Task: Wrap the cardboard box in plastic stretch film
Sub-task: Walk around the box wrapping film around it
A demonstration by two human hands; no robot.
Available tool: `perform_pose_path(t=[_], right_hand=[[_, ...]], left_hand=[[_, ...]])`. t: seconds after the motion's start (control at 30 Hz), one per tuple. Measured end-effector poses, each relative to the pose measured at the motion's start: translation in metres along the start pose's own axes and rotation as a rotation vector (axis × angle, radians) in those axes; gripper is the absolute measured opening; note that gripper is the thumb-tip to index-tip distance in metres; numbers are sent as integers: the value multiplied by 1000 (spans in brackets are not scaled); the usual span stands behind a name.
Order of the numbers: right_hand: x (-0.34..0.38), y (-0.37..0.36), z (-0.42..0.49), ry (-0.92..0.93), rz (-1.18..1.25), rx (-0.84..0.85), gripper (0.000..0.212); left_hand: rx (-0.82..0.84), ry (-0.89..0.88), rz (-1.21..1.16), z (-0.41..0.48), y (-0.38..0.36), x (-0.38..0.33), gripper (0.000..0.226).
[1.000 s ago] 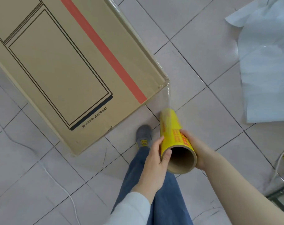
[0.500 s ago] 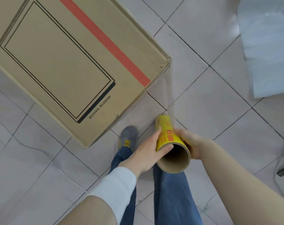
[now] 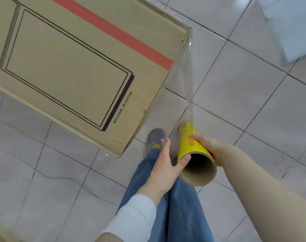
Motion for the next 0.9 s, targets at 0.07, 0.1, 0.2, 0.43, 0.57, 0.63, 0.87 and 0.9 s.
perform_pose_path(t=[0.07,0.1,0.2,0.43,0.57,0.63,0.87,0.9], right_hand=[[1,-5,1,16,-49,5,59],[1,-7,2,30,-29,13,57],[-11,-3,12,71,47,-26,46],[-52,-20,14,152,309,32,63],[-50,-31,13,199,240,20,55],[-57,-38,12,103,207,61,57],[-75,-78,26,32,293,105,61],[-77,-81,27,36,326,91,59]], left_hand=[[50,-58,23,0,0,-8,88],[57,-76,69,2,-1,-9,79],[6,-116,181,4,2,-3,65],[-262,-52,-117,-27,-17,44,26],[-191,38,-66,-45,-29,66,35],[-131,40,15,-44,-16,70,50],[235,-44,420,-15,28,49,97],[245,-73,474,-14,30,49,91]])
Point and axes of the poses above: each hand's wrist, its own z-axis towards the middle knuckle, its own y-axis out of the back of the hand, x = y × z, the point moved 5 cm from there along z, towards the middle knuckle, and after that the axes turned 7 degrees about -z, right-handed, at the moved point
